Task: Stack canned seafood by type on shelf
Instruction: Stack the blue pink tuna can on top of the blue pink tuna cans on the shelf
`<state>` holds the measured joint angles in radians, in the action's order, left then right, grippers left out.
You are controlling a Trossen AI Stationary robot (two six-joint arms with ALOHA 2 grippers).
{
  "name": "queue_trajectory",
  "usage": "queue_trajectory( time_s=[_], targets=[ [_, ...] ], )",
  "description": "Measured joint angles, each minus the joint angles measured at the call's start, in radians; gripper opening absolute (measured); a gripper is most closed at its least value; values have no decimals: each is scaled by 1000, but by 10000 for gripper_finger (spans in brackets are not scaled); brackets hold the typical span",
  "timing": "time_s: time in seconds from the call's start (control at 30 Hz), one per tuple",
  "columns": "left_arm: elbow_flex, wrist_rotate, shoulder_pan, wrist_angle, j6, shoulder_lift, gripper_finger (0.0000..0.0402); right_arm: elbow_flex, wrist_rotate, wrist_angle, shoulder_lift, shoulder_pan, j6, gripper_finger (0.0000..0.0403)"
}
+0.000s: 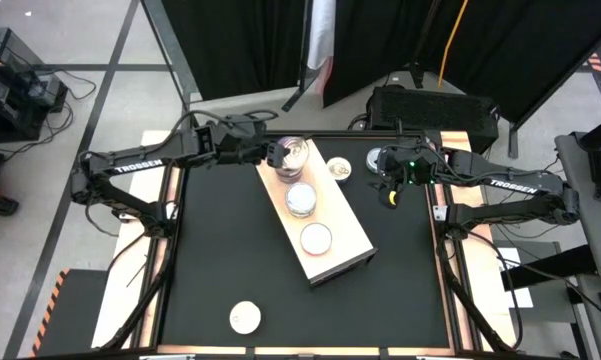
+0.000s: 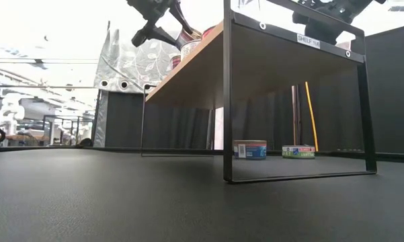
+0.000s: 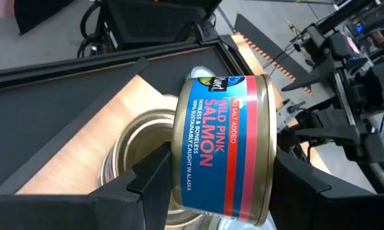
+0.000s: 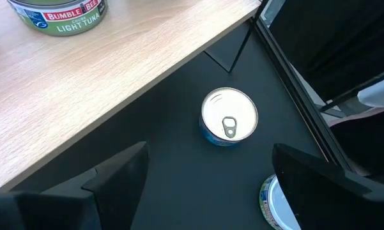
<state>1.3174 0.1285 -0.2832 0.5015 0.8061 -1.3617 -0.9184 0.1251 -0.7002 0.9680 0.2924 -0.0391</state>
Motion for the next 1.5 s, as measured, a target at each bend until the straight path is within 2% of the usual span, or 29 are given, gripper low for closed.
queue_trajectory(
  time_s=[0.77,1.03,1.33,1.5],
  targets=[
    [2,-128,-39,33,26,2,203,0,0,0,0,0,-1,325],
    [3,-136,-45,44,27,2,204,0,0,0,0,0,-3,325],
    [2,-108,-56,87,26,0,245,0,0,0,0,0,-6,325],
    [2,-98,-57,98,22,0,252,0,0,0,0,0,-7,325]
  ],
)
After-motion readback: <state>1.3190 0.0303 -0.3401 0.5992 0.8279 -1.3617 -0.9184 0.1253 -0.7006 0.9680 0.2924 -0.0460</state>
